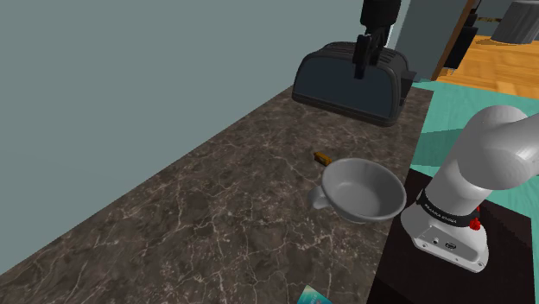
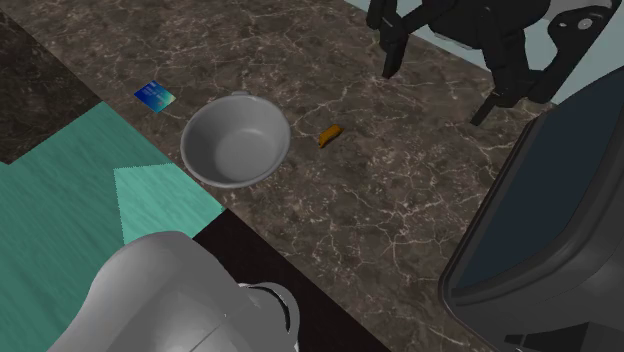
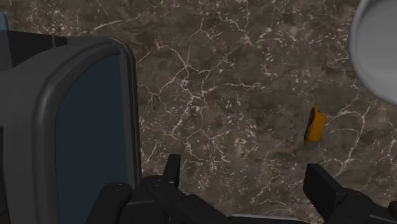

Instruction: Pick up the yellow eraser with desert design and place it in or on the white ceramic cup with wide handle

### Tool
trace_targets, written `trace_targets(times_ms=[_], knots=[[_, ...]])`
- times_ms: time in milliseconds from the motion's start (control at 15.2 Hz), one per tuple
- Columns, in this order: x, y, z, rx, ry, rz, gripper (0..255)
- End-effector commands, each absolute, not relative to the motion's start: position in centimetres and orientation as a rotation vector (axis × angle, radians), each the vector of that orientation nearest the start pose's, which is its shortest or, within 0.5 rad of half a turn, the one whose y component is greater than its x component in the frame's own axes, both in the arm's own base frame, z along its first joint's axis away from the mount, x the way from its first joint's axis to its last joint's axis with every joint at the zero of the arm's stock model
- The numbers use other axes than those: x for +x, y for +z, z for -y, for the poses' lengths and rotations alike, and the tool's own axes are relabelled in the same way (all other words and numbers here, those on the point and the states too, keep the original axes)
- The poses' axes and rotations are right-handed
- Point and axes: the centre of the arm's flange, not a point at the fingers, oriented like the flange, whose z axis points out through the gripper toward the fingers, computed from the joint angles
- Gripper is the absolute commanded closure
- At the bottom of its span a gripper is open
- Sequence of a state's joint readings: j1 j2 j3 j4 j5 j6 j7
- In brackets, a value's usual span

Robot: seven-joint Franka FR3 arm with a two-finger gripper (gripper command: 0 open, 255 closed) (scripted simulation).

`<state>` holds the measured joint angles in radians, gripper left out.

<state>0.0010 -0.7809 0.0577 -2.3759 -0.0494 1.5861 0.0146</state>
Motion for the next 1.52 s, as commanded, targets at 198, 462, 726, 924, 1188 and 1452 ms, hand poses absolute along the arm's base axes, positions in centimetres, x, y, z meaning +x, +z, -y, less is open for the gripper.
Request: trace_targets(times_ms=[198,462,726,924,1188,1452], knots=[[31.4,54.8,-3.7,-3.217,0.007,0.01,0],[32.1,50.4,-6.2,-3.198,0.002,-0.038,0],[33.0,46.1,-8.8,-3.178,-0.004,-0.085,0],[33.7,43.0,-10.9,-3.162,-0.008,-0.119,0],[34.6,38.9,-13.5,-3.141,-0.013,-0.163,0],[34.6,36.8,-13.4,-3.141,-0.013,-0.163,0]])
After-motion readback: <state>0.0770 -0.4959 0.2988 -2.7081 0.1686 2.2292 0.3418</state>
